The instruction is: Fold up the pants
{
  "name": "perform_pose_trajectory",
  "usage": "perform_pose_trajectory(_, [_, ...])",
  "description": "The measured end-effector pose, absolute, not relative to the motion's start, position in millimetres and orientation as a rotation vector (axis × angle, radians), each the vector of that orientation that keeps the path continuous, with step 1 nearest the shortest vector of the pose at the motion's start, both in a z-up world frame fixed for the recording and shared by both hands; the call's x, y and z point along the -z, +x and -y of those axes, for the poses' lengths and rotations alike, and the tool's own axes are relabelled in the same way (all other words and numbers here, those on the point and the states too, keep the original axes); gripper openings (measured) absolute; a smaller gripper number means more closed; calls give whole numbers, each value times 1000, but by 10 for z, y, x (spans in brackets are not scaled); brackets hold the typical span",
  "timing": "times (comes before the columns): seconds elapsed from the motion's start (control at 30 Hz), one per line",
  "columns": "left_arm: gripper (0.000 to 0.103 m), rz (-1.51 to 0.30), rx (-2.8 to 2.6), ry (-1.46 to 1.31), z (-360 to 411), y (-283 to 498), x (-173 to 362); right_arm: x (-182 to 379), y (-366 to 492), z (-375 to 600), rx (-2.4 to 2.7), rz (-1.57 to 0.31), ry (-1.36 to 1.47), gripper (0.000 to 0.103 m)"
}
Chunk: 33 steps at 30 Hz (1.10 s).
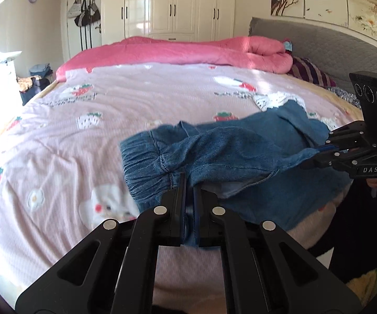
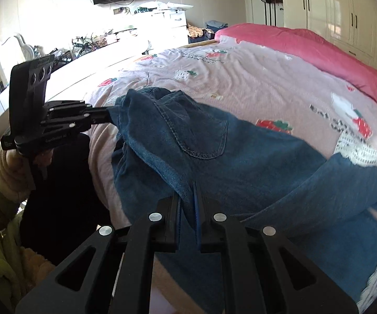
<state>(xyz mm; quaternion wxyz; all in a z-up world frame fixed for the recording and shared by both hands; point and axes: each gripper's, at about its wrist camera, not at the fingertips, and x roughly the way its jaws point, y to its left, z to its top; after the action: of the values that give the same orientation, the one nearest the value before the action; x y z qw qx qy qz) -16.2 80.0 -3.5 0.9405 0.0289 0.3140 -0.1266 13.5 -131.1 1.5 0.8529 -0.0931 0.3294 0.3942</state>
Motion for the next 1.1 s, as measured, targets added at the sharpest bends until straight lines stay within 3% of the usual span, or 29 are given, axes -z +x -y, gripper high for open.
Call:
perform_pose_trajectory(0.47, [1, -824, 206, 21, -802, -166, 239, 418, 8, 1161, -810, -806, -180, 11])
perform_pose_trajectory(0.67, [2, -831, 215, -1, -830, -194, 215, 222, -17, 1252, -835, -807, -106, 16])
perform_pose_trajectory(0.7, [2, -825, 216, 2, -826, -202, 202, 137, -43, 1280, -845, -786, -93, 19])
perform_pose_trajectory(0.73, [2, -823, 217, 1, -822, -205, 194, 45, -62, 1307, -858, -768, -71, 33])
perform_pose_trajectory(0.77, [2, -822, 216, 3, -824, -208, 189, -53, -68, 1350, -865, -743, -36, 54])
perform_pose_trajectory(0.8, [2, -824, 217, 4, -822, -211, 188, -130, -51, 1369, -865, -725, -7, 60])
perform_pose_trajectory(1.0, [2, -829, 215, 12, -813, -266, 177, -137, 199, 1267, -793, -723, 12, 61])
perform_pose_trajectory(1.1, [3, -830, 215, 28, -814, -309, 151, 167, 280, 1118, -710, -825, -91, 48])
